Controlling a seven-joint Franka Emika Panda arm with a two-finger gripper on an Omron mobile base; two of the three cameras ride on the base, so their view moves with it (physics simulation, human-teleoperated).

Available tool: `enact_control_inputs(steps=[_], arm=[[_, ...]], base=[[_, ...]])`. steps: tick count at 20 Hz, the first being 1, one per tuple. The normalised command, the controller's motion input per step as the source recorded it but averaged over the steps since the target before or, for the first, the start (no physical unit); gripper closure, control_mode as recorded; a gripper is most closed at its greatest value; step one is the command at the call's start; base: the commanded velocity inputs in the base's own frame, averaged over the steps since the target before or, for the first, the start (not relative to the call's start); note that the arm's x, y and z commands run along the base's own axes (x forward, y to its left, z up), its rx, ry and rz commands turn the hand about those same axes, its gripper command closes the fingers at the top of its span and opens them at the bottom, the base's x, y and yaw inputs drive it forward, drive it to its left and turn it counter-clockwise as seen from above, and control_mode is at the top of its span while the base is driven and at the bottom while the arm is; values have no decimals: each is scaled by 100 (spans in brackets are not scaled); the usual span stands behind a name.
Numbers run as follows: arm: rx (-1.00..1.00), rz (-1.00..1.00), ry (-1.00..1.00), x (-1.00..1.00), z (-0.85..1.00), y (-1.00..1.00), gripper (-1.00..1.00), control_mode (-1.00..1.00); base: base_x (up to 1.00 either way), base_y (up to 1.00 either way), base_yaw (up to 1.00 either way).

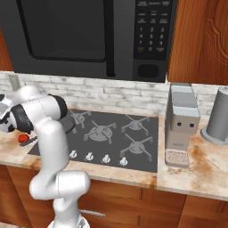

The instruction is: Place the pan on the front left burner on the stove. Then place the tomato and the onion in the pan and turn on the front left burner.

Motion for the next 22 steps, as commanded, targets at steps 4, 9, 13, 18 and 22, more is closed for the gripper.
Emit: enact_control_inputs(steps=[4, 9, 13, 18, 22], arm=[[0, 0, 4, 26, -8, 0, -100, -100], [0, 0, 2, 31, -15, 0, -100, -100], [-2, 0, 3, 29, -23, 1, -100, -100], [-6, 0, 3, 27, -27, 13, -100, -100], [-6, 0, 4, 31, -30, 12, -100, -100]], base=[[0, 0, 0], [0, 0, 0], [0, 0, 0], [0, 0, 0], [0, 0, 0]])
